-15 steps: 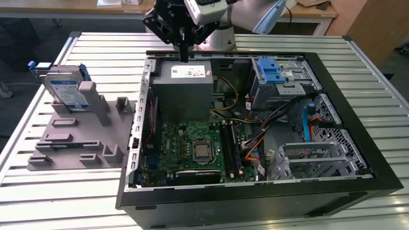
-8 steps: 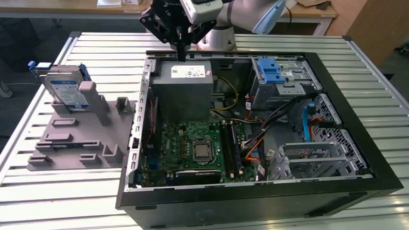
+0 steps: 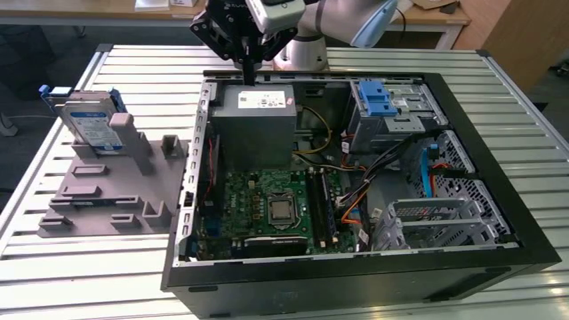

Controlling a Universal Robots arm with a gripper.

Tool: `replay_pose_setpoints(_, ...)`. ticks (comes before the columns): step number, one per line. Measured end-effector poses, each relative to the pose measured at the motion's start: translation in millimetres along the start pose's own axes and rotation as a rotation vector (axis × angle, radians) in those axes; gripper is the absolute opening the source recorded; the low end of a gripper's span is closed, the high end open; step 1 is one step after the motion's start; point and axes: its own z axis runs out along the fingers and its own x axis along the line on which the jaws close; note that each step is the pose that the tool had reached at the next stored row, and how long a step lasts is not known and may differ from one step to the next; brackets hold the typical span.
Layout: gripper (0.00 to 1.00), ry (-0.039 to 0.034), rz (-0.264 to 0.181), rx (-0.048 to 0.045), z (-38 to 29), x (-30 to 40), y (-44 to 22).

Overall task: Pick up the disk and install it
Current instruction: 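Reach for the disk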

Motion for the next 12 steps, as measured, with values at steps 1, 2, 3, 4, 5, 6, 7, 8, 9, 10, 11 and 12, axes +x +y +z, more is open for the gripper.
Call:
replay_pose_setpoints(1,0.11,0.0000,0.000,0.0001,0.0,0.3,0.0)
replay_pose_setpoints(2,0.11,0.0000,0.000,0.0001,0.1,0.7,-0.1)
replay_pose_setpoints(3,0.11,0.0000,0.000,0.0001,0.1,1.1,-0.1)
replay_pose_setpoints(4,0.11,0.0000,0.000,0.0000,0.2,1.6,-0.1)
replay_pose_setpoints(5,0.11,0.0000,0.000,0.0000,0.3,2.1,-0.2)
replay_pose_setpoints(6,0.11,0.0000,0.000,0.0001,0.3,2.5,-0.2)
replay_pose_setpoints(7,0.11,0.0000,0.000,0.0001,0.4,3.1,-0.2)
replay_pose_setpoints(8,0.11,0.0000,0.000,0.0000,0.4,3.6,-0.2)
replay_pose_setpoints(9,0.11,0.0000,0.000,0.0000,0.5,4.2,-0.2)
replay_pose_setpoints(10,0.11,0.0000,0.000,0.0000,0.6,4.8,-0.2)
replay_pose_setpoints(11,0.11,0.0000,0.000,0.0001,0.6,5.2,-0.2)
replay_pose_setpoints(12,0.11,0.0001,0.000,0.0001,0.7,5.6,-0.2)
